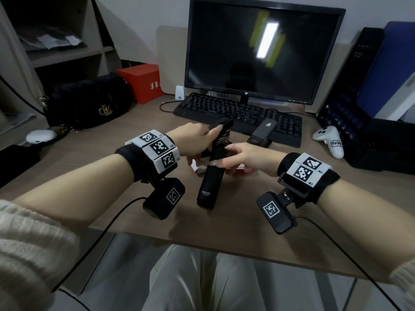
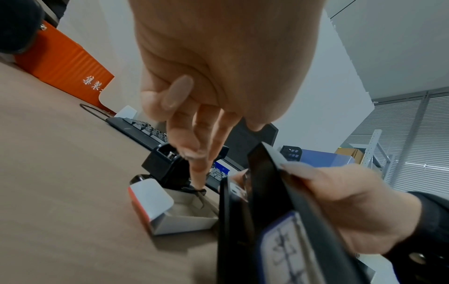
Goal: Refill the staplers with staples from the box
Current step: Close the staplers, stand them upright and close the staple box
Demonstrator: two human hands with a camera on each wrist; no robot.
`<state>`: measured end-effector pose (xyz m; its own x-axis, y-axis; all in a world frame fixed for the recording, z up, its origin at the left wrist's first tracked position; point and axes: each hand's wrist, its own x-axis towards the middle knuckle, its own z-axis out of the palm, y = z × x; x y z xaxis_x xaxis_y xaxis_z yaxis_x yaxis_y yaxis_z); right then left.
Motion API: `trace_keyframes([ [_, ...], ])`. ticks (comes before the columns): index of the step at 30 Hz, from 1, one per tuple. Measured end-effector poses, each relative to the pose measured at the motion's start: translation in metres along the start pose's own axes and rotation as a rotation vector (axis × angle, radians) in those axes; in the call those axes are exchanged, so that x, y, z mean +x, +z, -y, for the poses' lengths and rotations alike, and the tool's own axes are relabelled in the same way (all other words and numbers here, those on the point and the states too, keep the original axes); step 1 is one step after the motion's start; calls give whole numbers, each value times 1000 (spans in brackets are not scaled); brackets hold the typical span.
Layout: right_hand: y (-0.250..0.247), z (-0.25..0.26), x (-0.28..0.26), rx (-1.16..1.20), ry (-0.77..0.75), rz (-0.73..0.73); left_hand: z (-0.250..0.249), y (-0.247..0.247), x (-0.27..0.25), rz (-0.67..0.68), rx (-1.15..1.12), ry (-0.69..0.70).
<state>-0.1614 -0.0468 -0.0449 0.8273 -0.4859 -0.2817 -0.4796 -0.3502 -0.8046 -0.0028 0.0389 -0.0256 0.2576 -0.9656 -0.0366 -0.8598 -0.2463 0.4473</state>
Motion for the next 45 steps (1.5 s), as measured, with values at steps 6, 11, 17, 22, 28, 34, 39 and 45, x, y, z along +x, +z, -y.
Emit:
trace_keyframes([
  [6, 2, -5, -2, -159, 19, 47, 11, 3, 4, 75, 158, 22],
  [11, 1, -2, -5, -224, -3, 77, 15, 3, 3, 158, 198, 37],
  [17, -1, -5, -2, -186, -95, -67, 20, 4, 0, 188, 251, 32],
  [22, -20, -9, 1, -183, -200, -401, 20, -1, 5, -37, 172, 65],
  [28, -59, -18, 16, -538, 211, -667, 15, -6, 17, -96, 168, 48],
  [34, -61, -25, 45, -356, 437, -535, 6, -6, 27, -75, 159, 28],
  [39, -66, -33, 66, -295, 486, -497, -1, -6, 32, -56, 161, 11],
  [45, -65, -27, 70, -274, 489, -500, -5, -7, 35, -27, 162, 13],
])
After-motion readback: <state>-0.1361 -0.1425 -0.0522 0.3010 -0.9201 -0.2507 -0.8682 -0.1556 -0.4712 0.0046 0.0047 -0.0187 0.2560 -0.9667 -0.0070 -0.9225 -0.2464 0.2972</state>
